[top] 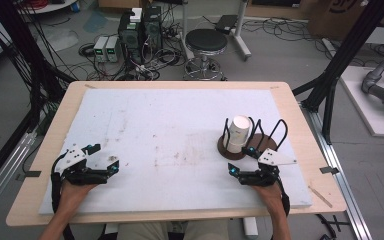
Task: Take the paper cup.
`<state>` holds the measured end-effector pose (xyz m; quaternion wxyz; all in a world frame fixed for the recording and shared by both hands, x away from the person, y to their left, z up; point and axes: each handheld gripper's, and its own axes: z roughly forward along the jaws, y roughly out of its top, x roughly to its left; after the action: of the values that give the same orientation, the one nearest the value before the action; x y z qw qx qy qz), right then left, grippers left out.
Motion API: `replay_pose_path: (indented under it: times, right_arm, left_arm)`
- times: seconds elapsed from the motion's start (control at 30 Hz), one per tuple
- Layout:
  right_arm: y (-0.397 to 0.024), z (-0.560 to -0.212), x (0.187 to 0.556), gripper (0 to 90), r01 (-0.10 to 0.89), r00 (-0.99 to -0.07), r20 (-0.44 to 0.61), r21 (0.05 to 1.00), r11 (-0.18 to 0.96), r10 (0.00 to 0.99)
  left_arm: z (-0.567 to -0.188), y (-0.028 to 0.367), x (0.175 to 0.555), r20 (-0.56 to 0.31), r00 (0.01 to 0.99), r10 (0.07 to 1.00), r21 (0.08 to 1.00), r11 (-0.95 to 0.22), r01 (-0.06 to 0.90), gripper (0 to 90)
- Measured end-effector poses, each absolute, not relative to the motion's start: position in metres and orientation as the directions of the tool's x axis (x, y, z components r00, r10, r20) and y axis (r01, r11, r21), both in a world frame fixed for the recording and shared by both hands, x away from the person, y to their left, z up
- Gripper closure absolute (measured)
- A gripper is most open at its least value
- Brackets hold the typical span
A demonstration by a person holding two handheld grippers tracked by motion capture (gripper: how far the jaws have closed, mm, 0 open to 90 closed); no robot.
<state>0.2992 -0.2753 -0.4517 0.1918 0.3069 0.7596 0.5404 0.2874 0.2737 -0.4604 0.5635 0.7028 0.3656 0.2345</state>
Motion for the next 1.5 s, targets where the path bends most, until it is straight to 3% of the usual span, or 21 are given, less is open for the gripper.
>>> replay_pose_path:
  times: [0.63,0.87,1.5]
  right_arm:
    - [-0.275,-0.451,0.298,17.1,0.241,-0.737,0.021,0.942,0.233,0.676]
    - [-0.278,-0.449,0.297,17.1,0.269,-0.746,0.059,0.938,0.219,0.663]
    - [-0.285,-0.394,0.287,17.0,0.215,-0.758,0.020,0.951,0.220,0.652]
  left_arm:
    - [-0.460,0.274,0.288,-0.083,0.626,0.776,0.963,-0.098,0.250,1.9]
    - [-0.460,0.275,0.287,-0.086,0.627,0.774,0.964,-0.094,0.248,2.0]
    - [-0.460,0.274,0.288,-0.079,0.632,0.771,0.964,-0.103,0.246,1.9]
